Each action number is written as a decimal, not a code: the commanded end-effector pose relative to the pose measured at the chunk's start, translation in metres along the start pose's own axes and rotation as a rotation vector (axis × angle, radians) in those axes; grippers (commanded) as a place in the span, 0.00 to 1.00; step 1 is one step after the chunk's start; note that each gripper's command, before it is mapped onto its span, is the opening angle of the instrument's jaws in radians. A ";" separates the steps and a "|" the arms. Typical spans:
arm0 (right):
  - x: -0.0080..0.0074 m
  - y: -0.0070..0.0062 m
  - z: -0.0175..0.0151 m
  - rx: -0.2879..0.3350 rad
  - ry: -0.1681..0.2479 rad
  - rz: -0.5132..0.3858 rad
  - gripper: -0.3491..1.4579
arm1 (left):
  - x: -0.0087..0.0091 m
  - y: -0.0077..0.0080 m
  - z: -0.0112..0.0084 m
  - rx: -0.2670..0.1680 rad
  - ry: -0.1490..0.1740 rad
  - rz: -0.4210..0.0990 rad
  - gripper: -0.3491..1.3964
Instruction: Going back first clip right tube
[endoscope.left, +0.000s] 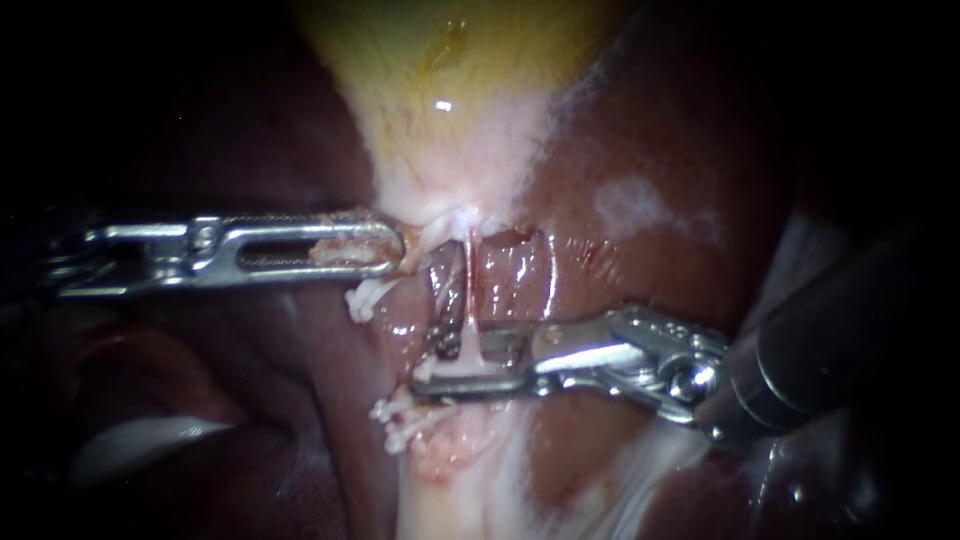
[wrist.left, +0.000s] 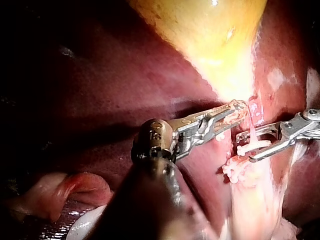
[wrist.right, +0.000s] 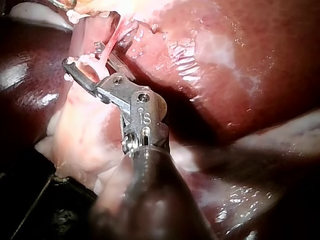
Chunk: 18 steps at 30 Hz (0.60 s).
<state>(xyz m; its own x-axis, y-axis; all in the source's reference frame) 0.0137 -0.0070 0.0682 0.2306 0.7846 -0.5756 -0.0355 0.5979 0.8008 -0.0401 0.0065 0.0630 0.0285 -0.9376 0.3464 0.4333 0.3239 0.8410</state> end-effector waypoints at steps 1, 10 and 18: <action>0.0001 -0.0001 0.0000 -0.001 0.000 0.002 0.47 | 0.0000 0.0000 0.0000 0.001 0.000 0.000 0.00; 0.0002 -0.0001 -0.0008 -0.008 0.001 -0.097 0.47 | 0.0000 0.0001 0.0000 0.001 0.000 0.000 0.00; -0.0003 0.0006 -0.0030 -0.031 -0.002 -0.205 0.47 | 0.0000 0.0001 0.0000 0.001 0.001 0.000 0.00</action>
<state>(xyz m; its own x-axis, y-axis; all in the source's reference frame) 0.0104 -0.0064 0.0684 0.2391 0.6391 -0.7310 -0.0141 0.7551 0.6555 -0.0400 0.0065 0.0630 0.0292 -0.9376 0.3465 0.4322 0.3244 0.8414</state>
